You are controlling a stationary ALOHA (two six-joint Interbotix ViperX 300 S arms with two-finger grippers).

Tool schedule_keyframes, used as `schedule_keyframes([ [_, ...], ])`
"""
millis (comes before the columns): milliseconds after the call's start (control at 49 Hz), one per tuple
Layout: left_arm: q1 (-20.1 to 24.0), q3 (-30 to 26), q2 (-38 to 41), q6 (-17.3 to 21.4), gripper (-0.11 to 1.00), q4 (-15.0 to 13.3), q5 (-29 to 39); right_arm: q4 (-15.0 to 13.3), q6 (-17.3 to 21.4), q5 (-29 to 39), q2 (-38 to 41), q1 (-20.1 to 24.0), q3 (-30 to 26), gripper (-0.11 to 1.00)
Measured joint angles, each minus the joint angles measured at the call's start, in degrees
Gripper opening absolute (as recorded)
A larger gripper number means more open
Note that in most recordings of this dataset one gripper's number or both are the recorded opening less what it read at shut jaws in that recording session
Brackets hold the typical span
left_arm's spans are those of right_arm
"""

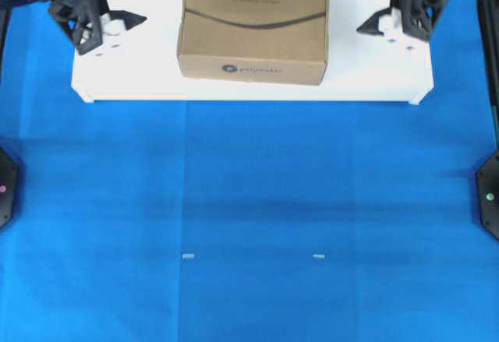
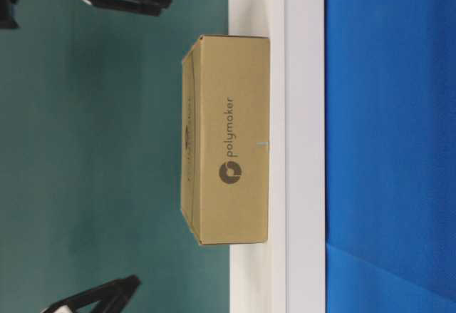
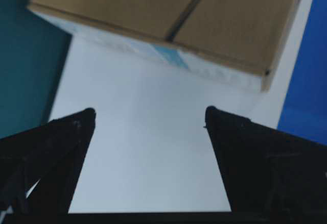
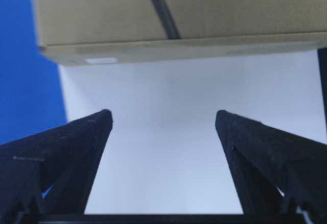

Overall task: Place the cardboard box on the stand after clamping it between your arms.
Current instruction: 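Release the box and move both grippers outward away from it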

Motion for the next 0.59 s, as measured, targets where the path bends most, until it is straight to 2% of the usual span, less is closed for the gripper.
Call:
schedule_keyframes([
  [245,-3.6,5.54,-6.86,-4.04,0.84,0.0,-1.85,0.0,5.1,-7.82,-9.14,5.71,6.77,0.97],
  [449,-6.77,9.67,-14.24,-5.1,0.84,0.09,-2.29,0.0,11.07,-14.33,-16.87,11.69,13.01,0.97],
  [592,-9.84,12.04,-19.07,-5.36,0.84,0.0,-2.37,0.09,13.8,-18.46,-21.53,15.64,16.17,0.97],
])
